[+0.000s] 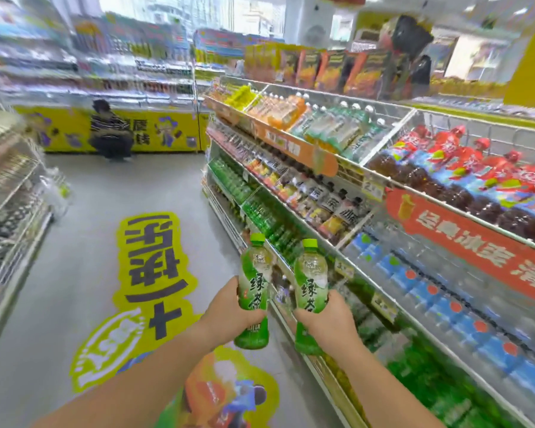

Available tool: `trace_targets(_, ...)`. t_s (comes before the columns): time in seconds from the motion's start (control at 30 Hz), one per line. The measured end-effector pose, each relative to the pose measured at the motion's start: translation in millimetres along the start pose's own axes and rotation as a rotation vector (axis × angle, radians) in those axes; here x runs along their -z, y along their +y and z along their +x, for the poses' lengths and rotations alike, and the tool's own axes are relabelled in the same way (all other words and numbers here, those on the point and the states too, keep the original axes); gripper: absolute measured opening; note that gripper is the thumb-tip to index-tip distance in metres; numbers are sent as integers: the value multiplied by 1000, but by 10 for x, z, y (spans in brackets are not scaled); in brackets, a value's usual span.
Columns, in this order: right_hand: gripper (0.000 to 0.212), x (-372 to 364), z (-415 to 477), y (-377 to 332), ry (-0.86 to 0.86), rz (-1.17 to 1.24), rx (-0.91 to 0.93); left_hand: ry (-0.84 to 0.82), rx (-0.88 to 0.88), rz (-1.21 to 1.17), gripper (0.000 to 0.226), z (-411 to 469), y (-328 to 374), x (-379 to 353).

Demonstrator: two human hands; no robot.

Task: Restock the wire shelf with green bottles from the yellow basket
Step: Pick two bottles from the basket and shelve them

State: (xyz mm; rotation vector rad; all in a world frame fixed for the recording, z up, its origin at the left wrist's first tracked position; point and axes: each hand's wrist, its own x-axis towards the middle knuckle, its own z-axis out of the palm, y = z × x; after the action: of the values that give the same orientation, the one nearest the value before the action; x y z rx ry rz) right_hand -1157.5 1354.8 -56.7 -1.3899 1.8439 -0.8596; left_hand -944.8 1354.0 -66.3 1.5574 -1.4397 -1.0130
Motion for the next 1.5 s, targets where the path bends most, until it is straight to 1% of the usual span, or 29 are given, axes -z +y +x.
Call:
trace_targets(0.1,44,-358,354,-327,-2,22,11,-9,-5,-21,41,417,-91,353)
trace_targets(0.2,38,-684,679,-641,-45,76,33,-2,20,-49,51,788,-137,710)
trace_targets(0.3,33,-980,1028,-907,-81,109,66,9,18,-56,44,1183,-209,1009)
trace_targets(0.37,36,-1162,1245,-1044,-86,98,66,20,31,-63,43,1432,-259,1156)
trace_targets(0.43,40,-1310,1469,-1176,-95,88,60,33,50,-79,50,1691,-312,1259)
trace_targets(0.57,41,-1608,2085,-1367,-119,64,61,49,87,-81,67,2260,-421,1405)
trace_targets(0.6,43,-1684,2272,-1398,-126,60,65,46,93,-80,68,2417,-448,1430)
trace_targets(0.73,47,-1954,3079,-1555,-159,41,96,107,125,-51,59,3068,-520,1466)
trace_targets(0.83,48,-2098,3701,-1701,-177,33,129,108,128,-57,56,3604,-515,1485)
trace_targets(1.0,46,-2162,4554,-1879,-211,32,156,108,179,-60,63,4397,-459,1452)
trace_targets(1.2,43,-2158,5273,-1959,-222,62,175,102,168,-116,53,5239,-441,1356)
trace_targets(1.3,41,-2158,5544,-1990,-234,63,145,102,164,-113,52,5585,-391,1315)
trace_targets(1.5,43,-2299,6127,-1906,-186,67,67,-15,171,-109,46,6499,-598,1260)
